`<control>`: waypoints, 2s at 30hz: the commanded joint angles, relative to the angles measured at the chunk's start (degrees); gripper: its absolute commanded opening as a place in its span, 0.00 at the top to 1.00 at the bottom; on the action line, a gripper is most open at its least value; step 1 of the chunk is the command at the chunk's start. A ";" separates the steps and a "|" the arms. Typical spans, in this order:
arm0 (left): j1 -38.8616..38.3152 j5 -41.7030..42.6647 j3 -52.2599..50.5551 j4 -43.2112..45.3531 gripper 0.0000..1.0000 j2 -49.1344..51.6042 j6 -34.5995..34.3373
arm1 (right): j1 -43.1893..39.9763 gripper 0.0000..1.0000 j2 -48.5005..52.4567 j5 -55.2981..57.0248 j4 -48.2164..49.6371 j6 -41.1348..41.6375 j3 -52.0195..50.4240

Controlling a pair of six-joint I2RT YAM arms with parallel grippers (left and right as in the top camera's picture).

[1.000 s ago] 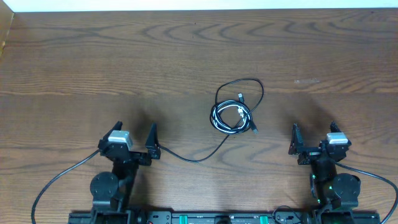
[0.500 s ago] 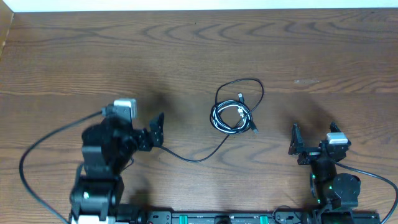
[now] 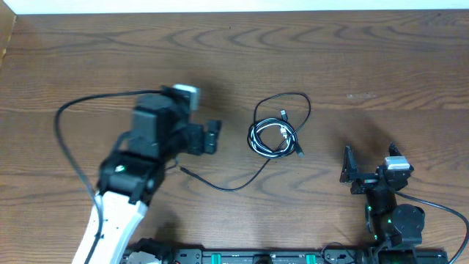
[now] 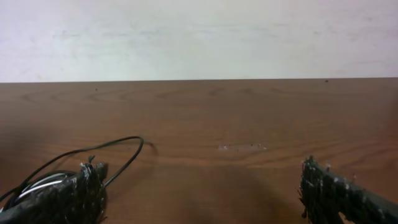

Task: Untangle cables
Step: 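Move the left gripper forward over the tangled black and white cables, then lower the left gripper and grasp the cable bundle's black loop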

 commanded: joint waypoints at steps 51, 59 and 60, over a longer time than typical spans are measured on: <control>-16.04 -12.22 1.36 28.11 0.88 43.78 -2.56 | 0.02 0.01 -0.02 -0.17 -0.20 0.31 -0.04; -15.89 -19.10 1.36 21.07 0.92 39.95 -25.42 | 0.02 0.01 -0.02 -0.17 -0.22 0.31 -0.04; -15.89 -19.32 1.36 19.63 0.92 39.06 -28.72 | 0.02 0.01 -0.02 -0.17 -0.22 0.31 -0.04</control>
